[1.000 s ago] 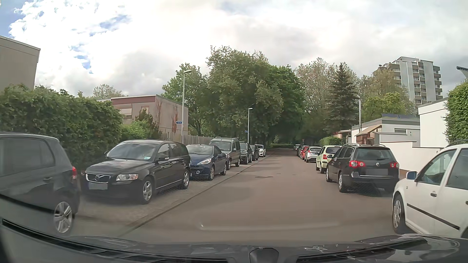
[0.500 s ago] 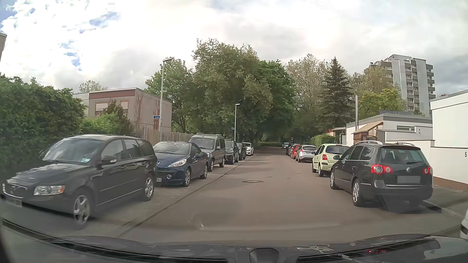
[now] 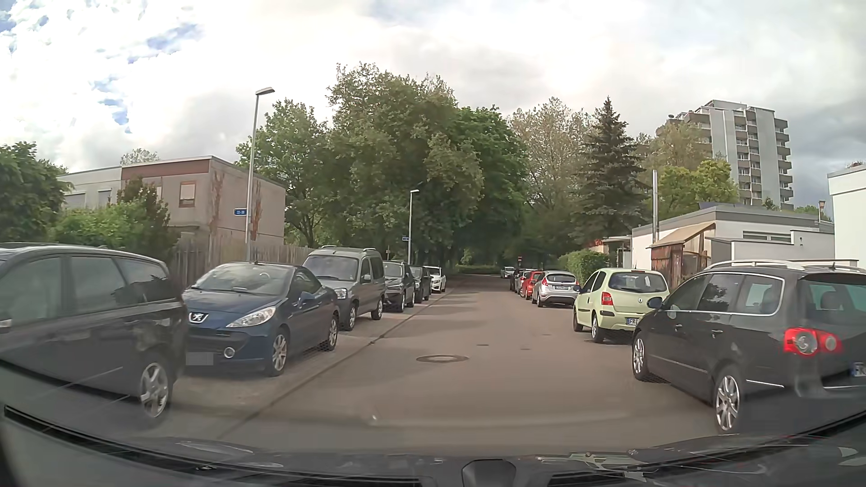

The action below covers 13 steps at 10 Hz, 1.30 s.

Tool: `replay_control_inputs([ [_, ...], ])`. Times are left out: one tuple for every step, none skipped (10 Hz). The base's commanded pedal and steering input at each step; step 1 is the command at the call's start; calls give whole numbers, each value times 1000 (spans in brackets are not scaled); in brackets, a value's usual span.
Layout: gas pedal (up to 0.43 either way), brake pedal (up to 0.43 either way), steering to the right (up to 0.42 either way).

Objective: Follow the waypoints while adhering to traffic rules and regulations

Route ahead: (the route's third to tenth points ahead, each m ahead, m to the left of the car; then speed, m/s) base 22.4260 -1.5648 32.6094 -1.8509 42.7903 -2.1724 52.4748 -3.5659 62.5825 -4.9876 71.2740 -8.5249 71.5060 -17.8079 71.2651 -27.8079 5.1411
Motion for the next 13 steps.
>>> replay_control_inputs([
  [59, 0, 71],
  [59, 0, 67],
  [59, 0, 62],
  [59, 0, 56],
  [59, 0, 51],
  [59, 0, 44],
  [59, 0, 39],
  [59, 0, 33],
  [59, 0, 26],
  [59, 0, 20],
  [59, 0, 15],
  [59, 0, 8],
  [59, 0, 3],
])
